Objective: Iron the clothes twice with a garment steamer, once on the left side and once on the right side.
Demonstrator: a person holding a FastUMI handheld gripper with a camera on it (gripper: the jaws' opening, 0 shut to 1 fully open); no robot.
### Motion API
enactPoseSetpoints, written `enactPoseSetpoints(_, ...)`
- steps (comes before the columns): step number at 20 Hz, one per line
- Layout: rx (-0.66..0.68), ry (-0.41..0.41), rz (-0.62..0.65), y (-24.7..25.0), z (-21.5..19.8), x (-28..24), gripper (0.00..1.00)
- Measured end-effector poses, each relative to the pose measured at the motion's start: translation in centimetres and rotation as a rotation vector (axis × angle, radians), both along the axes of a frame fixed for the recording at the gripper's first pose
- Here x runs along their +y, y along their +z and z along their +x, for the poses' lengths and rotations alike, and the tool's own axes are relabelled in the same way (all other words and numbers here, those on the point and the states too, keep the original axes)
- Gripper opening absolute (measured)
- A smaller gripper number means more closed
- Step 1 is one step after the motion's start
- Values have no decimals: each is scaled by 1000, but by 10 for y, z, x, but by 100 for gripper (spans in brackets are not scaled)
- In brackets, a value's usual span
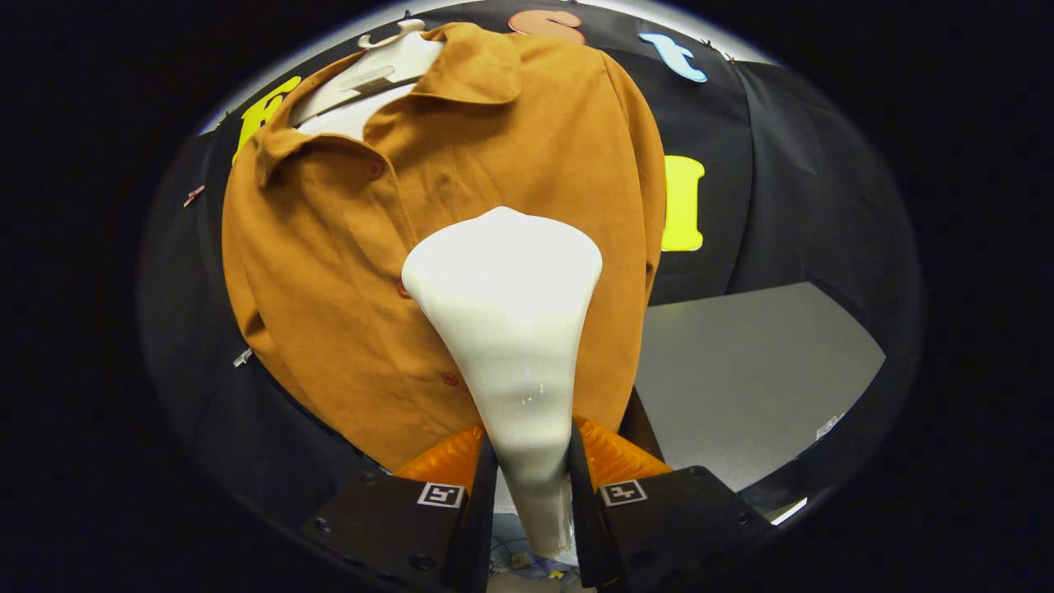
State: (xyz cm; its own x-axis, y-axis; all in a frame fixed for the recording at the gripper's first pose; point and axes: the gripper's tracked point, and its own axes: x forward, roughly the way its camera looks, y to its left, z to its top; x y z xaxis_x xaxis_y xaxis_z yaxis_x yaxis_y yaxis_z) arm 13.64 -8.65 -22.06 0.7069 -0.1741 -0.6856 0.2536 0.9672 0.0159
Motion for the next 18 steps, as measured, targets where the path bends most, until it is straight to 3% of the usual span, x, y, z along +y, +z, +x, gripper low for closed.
enactPoseSetpoints(11, -111, 188, -8, 38, 37, 96, 45)
enactPoseSetpoints(18, -81, 218, -9, 24, 45, 123, 45)
